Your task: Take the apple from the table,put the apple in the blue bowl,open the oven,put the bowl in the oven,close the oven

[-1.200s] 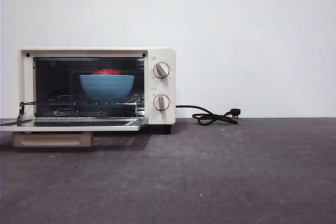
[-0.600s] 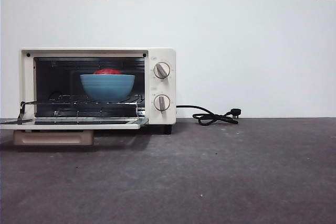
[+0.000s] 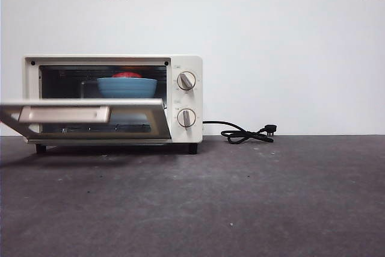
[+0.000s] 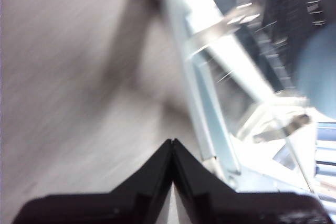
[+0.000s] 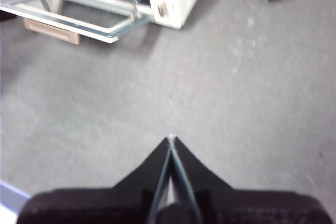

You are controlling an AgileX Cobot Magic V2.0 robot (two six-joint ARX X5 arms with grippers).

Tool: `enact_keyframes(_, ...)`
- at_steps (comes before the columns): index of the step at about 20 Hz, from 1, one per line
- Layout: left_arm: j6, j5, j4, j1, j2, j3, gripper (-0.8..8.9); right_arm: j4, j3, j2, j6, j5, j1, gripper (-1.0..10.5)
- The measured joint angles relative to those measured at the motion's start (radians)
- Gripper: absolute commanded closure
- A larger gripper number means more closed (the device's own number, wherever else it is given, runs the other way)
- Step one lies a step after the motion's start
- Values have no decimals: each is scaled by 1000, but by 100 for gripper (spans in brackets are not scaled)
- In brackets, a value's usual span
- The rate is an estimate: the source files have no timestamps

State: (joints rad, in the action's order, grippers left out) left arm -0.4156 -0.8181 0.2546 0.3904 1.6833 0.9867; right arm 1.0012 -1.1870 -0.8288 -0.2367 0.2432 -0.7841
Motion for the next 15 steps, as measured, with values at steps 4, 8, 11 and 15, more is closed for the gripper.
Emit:
enact_keyframes(4, -23, -16, 21, -11, 0, 91, 822, -9, 0, -5, 0, 0, 0, 947)
enact_keyframes(8, -43, -29, 20, -48, 0, 177, 822, -12, 0, -33, 0, 0, 0, 951)
enact_keyframes(11, -55, -22, 21, -76, 0, 240, 822, -34, 0, -51, 0, 0, 0, 951)
enact_keyframes(15, -69, -23, 20, -104, 0, 314, 822, -53, 0, -67, 0, 1, 0, 950)
